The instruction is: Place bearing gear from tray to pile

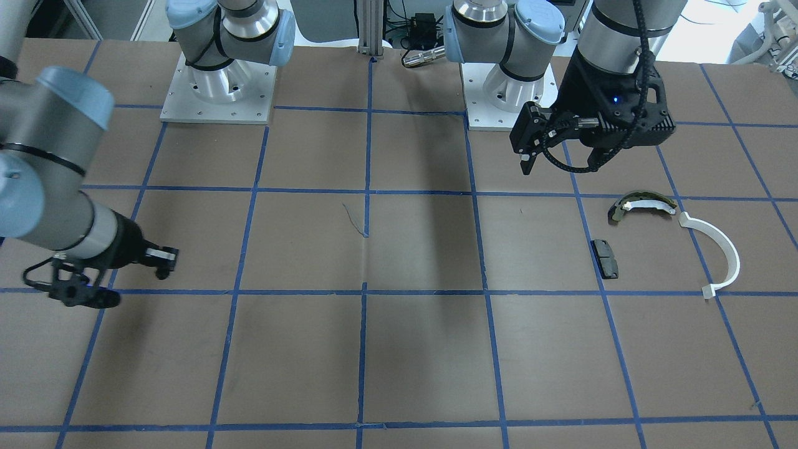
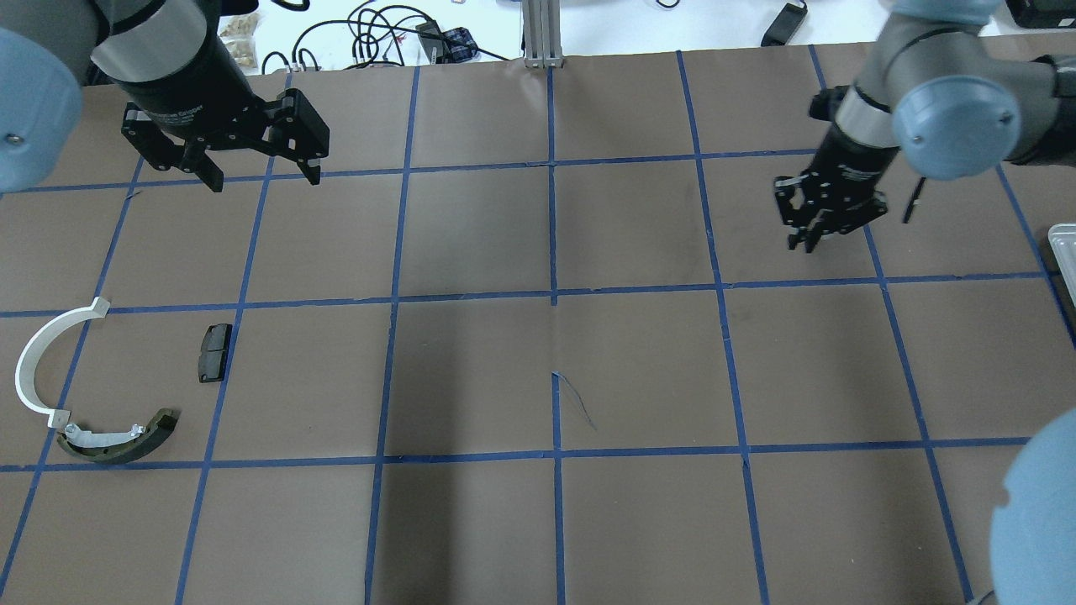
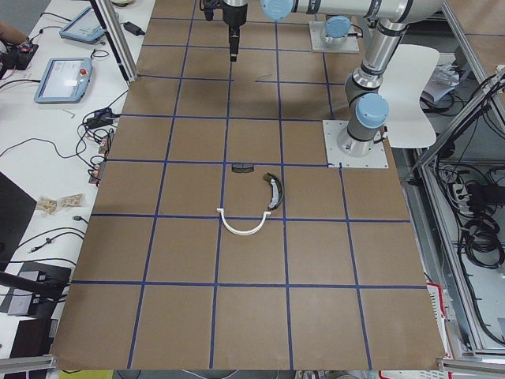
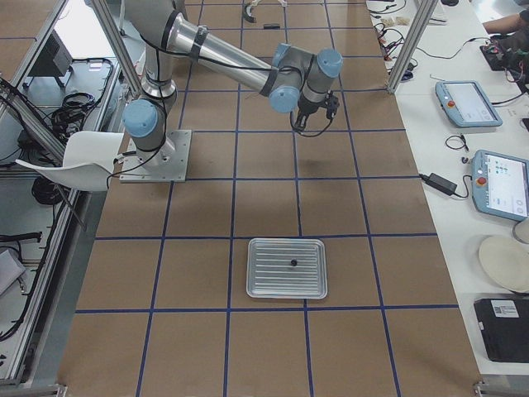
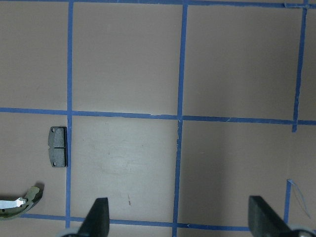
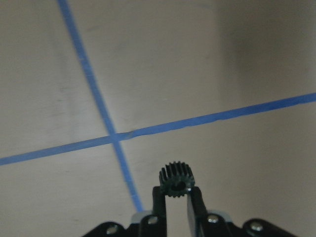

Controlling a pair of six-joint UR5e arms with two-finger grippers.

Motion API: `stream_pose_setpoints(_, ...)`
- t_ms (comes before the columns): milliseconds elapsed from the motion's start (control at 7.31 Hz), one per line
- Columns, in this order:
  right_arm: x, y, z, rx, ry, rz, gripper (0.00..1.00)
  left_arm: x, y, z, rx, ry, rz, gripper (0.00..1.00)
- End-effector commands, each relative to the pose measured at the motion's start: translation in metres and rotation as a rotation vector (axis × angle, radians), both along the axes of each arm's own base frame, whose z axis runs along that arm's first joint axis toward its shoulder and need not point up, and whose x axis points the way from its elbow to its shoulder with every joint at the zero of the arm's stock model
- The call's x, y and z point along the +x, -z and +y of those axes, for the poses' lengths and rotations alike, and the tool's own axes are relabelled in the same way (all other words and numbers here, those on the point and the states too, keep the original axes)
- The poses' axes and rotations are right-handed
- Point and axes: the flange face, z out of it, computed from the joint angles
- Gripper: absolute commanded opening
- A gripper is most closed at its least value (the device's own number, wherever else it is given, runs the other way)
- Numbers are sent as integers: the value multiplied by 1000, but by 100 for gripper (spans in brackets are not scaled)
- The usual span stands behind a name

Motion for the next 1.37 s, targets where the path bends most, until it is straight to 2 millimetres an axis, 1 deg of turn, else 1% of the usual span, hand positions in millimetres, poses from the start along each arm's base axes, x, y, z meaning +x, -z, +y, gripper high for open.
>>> stream_pose_setpoints(0, 154, 16, 28, 41, 110, -62, 0, 0, 0, 0, 0, 0, -1, 100)
stream_pose_setpoints(137, 208, 28, 42, 41, 147, -78, 0, 0, 0, 0, 0, 0, -1, 100)
stream_pose_setpoints(274, 253, 50, 55, 54, 180, -85, 0, 0, 1, 0, 1, 0, 0, 100)
stream_pose_setpoints(411, 289, 76, 68, 60, 160, -88, 0, -2, 4, -1, 9, 5, 21, 100)
stream_pose_setpoints(547, 311, 95, 78, 74, 156, -81, 0, -3, 4, -4, 29, 60, 32, 100)
stream_pose_setpoints(684, 315, 96, 80, 78, 159, -87, 0, -3, 4, 1, 54, 74, 31, 100)
stream_pose_setpoints(821, 316, 98, 80, 84, 162, -90, 4, -4, 4, 2, 53, 75, 35, 100)
stream_pose_setpoints(958, 312, 95, 79, 66, 149, -77, 77, -4, 5, 2, 56, 76, 40, 100)
stream_pose_setpoints(1095, 306, 90, 72, 55, 157, -78, 100, -4, 7, 3, 58, 74, 42, 100)
stream_pose_setpoints(1232, 293, 68, 62, 18, 179, -89, 100, -4, 9, 4, 62, 71, 41, 100)
